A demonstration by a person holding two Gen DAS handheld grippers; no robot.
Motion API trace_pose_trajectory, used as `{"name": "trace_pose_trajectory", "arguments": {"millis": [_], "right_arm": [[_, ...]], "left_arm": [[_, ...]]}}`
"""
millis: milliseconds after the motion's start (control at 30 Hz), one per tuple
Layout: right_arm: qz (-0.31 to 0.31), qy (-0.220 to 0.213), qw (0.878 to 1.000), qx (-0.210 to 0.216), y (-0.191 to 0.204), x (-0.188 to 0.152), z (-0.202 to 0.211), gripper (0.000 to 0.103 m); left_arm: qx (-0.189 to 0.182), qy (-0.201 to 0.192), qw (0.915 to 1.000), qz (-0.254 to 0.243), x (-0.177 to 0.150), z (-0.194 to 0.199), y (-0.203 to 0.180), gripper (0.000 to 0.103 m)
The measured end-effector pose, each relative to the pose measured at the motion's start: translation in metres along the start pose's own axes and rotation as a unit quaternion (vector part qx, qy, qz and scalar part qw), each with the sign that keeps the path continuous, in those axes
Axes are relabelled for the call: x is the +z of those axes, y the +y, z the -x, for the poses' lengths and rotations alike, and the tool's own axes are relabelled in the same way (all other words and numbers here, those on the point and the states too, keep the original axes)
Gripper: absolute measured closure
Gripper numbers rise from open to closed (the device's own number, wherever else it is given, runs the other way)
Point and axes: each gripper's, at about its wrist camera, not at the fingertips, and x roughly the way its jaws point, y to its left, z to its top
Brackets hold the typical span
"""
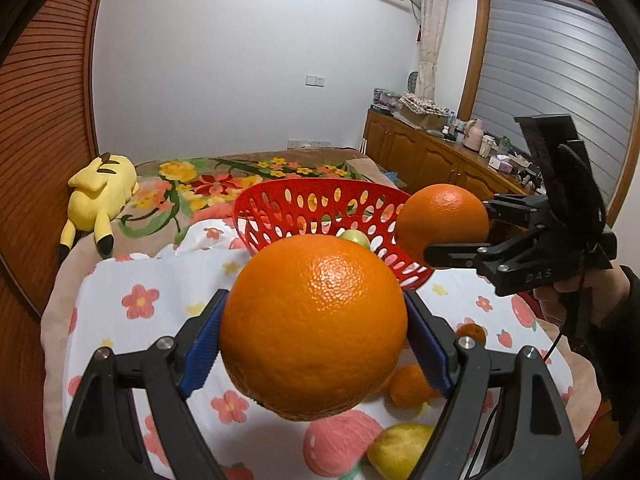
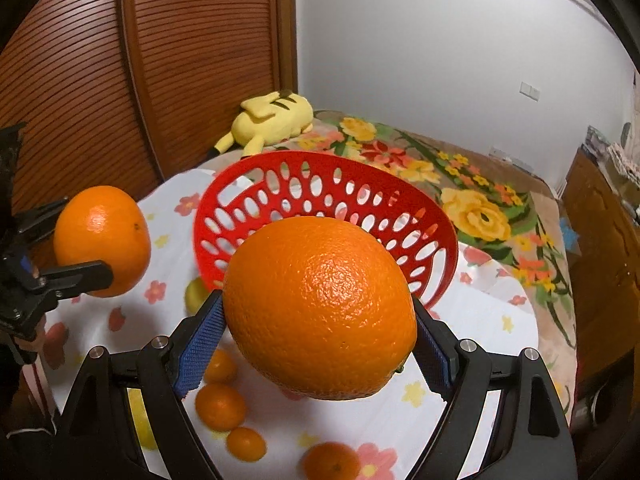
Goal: Organize fruits
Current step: 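Lift both oranges and carry them over the red basket, then open the right tool to drop its orange into the basket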
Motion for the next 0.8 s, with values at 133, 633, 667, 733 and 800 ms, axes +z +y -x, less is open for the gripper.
{"name": "trace_pose_trajectory", "arguments": {"millis": [133, 633, 667, 733, 800], "right_arm": [[-0.001, 0.010, 1.000, 0.004, -0.007, 0.007, -0.015, 0.016], [0.031, 0.063, 0.997, 0.022, -0.010, 0.041, -0.082, 0.016], [0.034, 0.068, 0.997, 0.024, -0.009, 0.043, -0.086, 0.016], [0.041, 0.078, 0.996, 0.028, -0.006, 0.045, -0.093, 0.016], [0.050, 0.085, 0.995, 0.032, -0.002, 0.047, -0.098, 0.015]], "left_arm": [[0.001, 0.001, 1.0000, 0.001, 0.007, -0.007, 0.005, 0.020], [0.011, -0.004, 0.9999, 0.012, 0.036, -0.028, 0.034, 0.020], [0.011, -0.005, 0.9998, 0.013, 0.037, -0.029, 0.035, 0.020], [0.012, -0.006, 0.9998, 0.014, 0.038, -0.029, 0.036, 0.020], [0.012, -0.007, 0.9998, 0.014, 0.039, -0.030, 0.038, 0.020]]}}
